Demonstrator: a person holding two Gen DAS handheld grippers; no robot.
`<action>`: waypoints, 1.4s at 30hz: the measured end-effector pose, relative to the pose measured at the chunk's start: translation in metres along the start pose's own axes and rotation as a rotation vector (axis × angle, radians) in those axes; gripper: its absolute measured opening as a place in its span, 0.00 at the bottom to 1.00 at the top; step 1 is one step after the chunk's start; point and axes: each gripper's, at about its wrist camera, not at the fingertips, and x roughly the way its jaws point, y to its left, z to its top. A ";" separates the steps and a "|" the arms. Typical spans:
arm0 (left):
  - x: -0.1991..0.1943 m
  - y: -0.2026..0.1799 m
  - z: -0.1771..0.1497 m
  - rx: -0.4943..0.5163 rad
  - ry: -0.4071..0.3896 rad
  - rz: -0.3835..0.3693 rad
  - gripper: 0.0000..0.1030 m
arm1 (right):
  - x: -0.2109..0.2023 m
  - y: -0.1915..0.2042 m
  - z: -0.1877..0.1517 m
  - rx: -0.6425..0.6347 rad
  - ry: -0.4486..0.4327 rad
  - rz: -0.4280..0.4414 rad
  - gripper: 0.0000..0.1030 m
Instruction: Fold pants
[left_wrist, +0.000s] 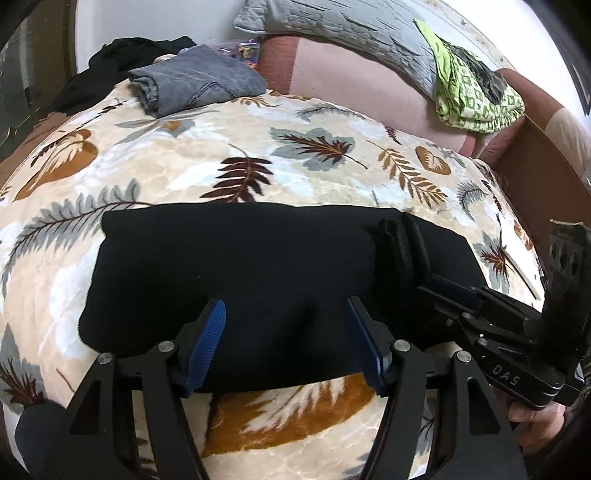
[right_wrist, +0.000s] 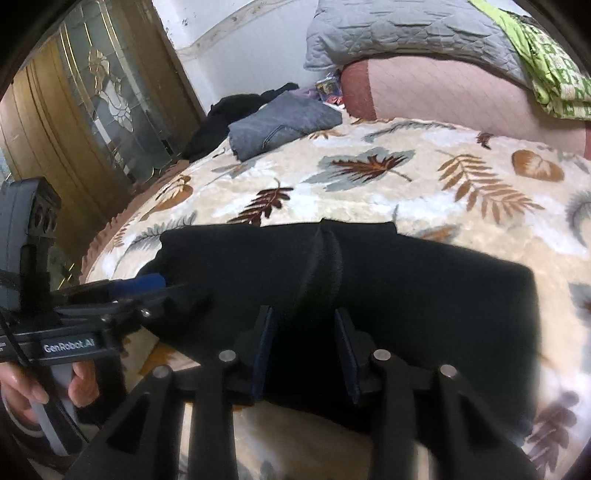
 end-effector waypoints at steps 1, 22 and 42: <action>-0.001 0.002 -0.001 -0.005 0.000 0.005 0.64 | 0.003 0.000 -0.002 -0.001 0.007 -0.005 0.35; -0.031 0.086 -0.036 -0.335 -0.048 -0.095 0.80 | 0.009 0.031 0.024 -0.085 -0.005 0.065 0.47; -0.005 0.109 -0.034 -0.428 -0.031 -0.050 0.80 | 0.082 0.105 0.080 -0.282 0.088 0.159 0.65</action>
